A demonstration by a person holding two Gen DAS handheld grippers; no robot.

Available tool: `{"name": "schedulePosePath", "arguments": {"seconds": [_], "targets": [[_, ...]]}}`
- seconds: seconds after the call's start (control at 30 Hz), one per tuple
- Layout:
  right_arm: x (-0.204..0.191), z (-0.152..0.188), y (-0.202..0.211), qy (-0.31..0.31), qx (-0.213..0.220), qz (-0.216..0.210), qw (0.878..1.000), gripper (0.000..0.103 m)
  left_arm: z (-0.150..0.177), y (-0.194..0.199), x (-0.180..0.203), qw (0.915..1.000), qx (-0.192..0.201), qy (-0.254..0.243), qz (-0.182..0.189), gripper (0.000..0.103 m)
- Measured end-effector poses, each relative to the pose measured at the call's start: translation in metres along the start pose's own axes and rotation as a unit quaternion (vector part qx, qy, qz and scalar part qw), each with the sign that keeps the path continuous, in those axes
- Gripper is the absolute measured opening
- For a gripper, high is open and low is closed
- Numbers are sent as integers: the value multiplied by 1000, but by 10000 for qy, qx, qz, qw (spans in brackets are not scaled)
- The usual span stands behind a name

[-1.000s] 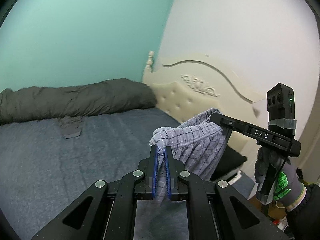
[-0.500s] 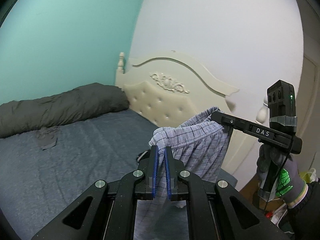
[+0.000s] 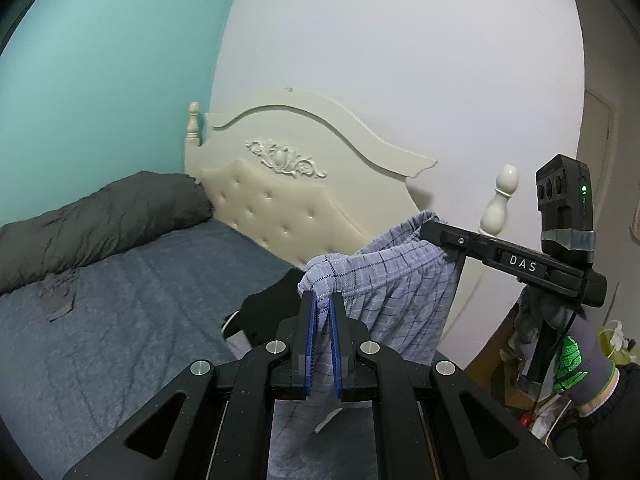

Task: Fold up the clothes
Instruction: 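Lift the shorts with both grippers and carry them toward the clothes stack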

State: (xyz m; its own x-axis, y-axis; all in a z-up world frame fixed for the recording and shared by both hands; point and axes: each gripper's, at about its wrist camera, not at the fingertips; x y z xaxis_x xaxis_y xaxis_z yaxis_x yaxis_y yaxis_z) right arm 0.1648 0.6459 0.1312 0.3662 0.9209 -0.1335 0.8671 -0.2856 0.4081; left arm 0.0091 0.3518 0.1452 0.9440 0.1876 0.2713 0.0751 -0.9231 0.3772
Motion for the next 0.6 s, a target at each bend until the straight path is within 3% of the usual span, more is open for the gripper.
{"name": "schedulePosePath", "arguments": {"seconds": [0.27,0.6], "targets": [[34,-4,-30,-41,-131,238,9996,9,-10,-55,-8,9997,-220,51,25,7],[62,-6,-138,-113,-648,502,9966,9,-21,-152,-69,9972,-627,386,-161,7]]}}
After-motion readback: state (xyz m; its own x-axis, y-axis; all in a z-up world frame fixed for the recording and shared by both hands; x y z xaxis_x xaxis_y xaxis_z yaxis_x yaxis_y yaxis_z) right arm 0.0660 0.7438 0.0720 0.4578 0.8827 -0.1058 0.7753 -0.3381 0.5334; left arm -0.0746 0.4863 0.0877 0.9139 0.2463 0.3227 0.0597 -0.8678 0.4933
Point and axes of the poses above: each gripper's, at about its wrist camera, not at the fingertips, and y roughly against the way its jaws point, x to its right, z to its underside, and after that the axes turned 12 degrees about z, right-handed
